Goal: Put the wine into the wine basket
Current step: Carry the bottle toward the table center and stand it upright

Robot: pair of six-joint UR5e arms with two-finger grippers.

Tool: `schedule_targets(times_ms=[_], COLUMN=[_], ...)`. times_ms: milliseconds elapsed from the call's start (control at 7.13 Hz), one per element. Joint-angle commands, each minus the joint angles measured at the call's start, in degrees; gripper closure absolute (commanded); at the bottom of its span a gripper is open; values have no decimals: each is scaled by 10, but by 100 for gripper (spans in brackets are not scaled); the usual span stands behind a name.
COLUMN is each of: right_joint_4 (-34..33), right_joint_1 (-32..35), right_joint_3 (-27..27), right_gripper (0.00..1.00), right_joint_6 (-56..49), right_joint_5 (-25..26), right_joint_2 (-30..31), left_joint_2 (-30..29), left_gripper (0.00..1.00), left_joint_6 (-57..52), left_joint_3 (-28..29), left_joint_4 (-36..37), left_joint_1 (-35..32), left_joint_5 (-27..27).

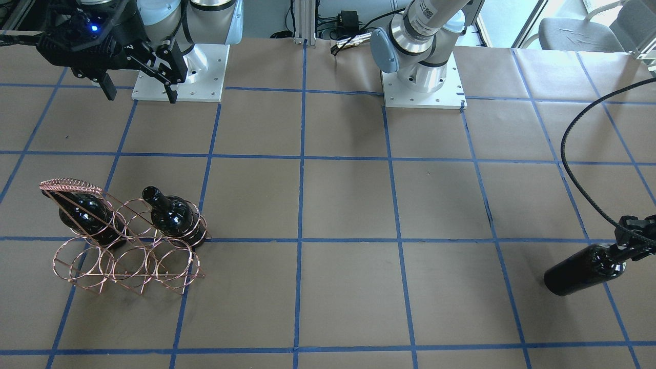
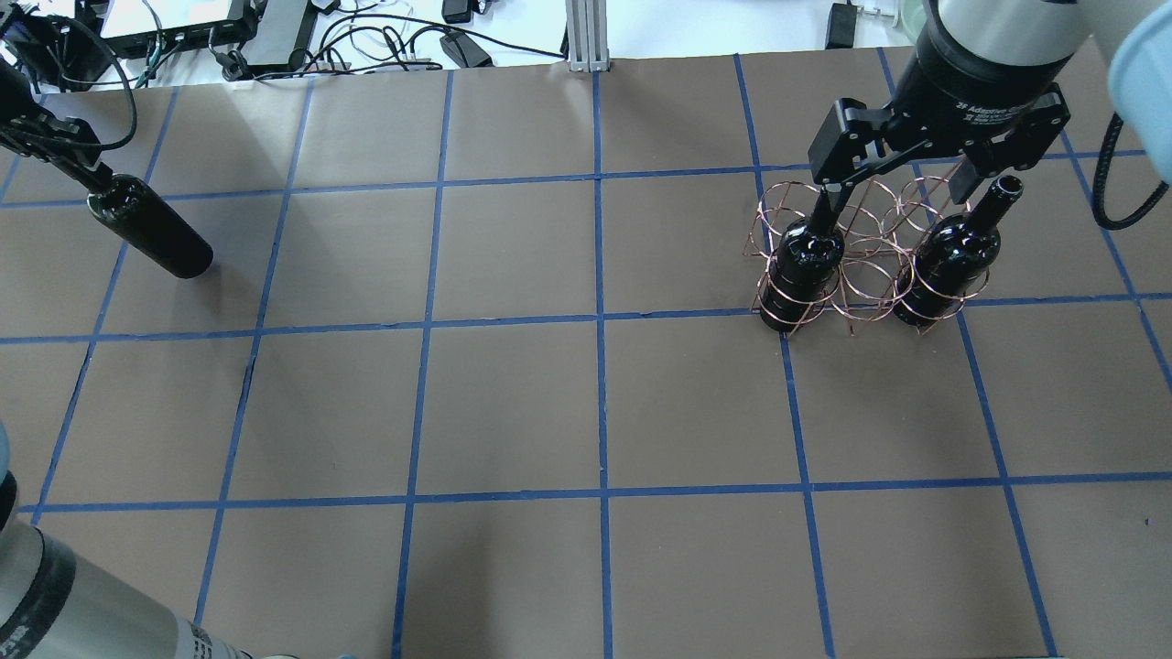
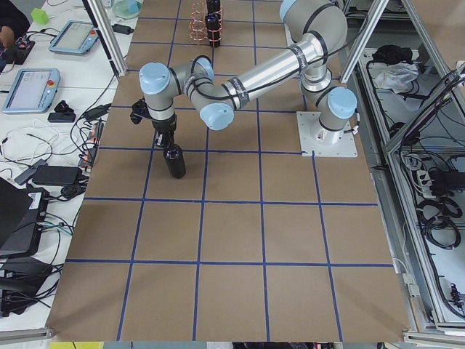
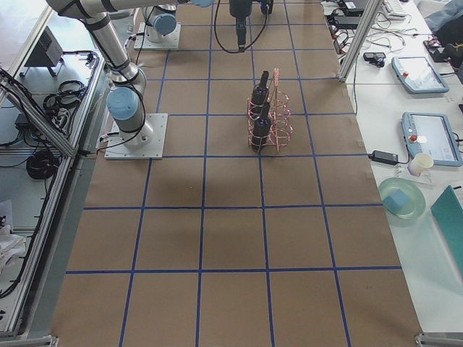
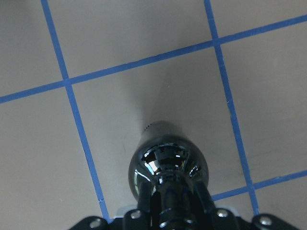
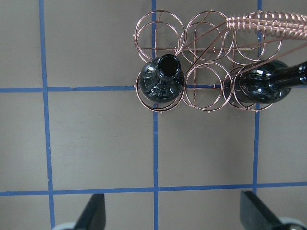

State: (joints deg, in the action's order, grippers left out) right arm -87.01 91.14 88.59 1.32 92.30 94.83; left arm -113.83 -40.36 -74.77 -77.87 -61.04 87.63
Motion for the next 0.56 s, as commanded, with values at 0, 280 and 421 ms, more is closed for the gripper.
schedule_targets(times_ms=[0,280,421], right_joint_4=[0,0,1], right_joint_1=[0,0,0], right_joint_3=[0,0,0], right_gripper=[0,0,0], right_joint_6=[-1,-4,-4], right_joint_5=[1,1,2], right_joint_2=[-1,-1,-1], left_joint_2=[50,101,125], left_gripper=[100,100,100], left_joint_6=[99,214,262], left_joint_3=[-22,-75,-97], left_joint_4=[-18,-16,-15], left_joint_1=[-62,-140,-179], left_joint_5=[0,-3,-4])
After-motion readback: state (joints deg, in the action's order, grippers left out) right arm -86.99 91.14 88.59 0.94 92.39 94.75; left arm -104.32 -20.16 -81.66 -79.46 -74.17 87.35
